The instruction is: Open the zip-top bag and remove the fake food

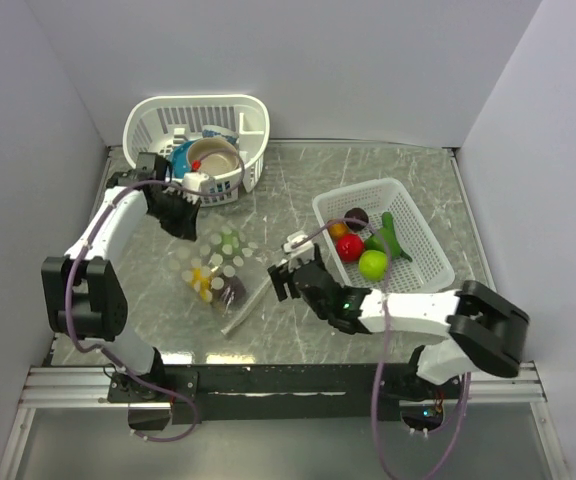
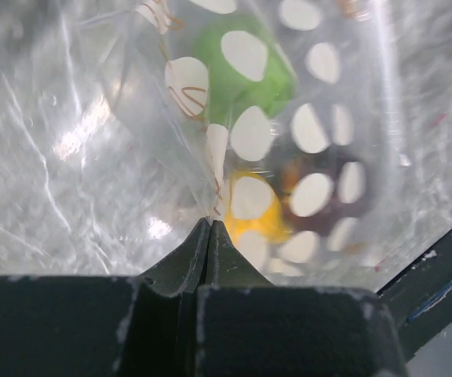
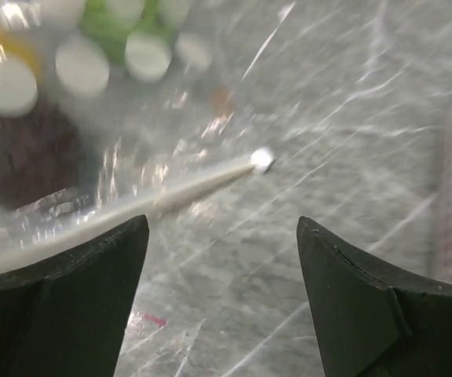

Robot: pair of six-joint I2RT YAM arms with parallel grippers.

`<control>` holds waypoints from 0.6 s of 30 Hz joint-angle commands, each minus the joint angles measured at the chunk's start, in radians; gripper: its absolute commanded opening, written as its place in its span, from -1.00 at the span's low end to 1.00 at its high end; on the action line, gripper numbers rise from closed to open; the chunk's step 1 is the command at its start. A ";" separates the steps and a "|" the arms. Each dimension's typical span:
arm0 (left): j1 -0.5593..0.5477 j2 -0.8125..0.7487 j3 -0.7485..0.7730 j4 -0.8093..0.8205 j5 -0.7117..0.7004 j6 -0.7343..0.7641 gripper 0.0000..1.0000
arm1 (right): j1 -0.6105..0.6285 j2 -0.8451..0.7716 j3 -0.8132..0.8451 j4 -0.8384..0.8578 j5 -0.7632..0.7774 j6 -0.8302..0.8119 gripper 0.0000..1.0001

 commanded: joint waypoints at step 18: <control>-0.072 0.013 -0.321 0.221 -0.282 -0.032 -0.99 | 0.159 0.351 0.146 0.230 -0.100 -0.036 0.65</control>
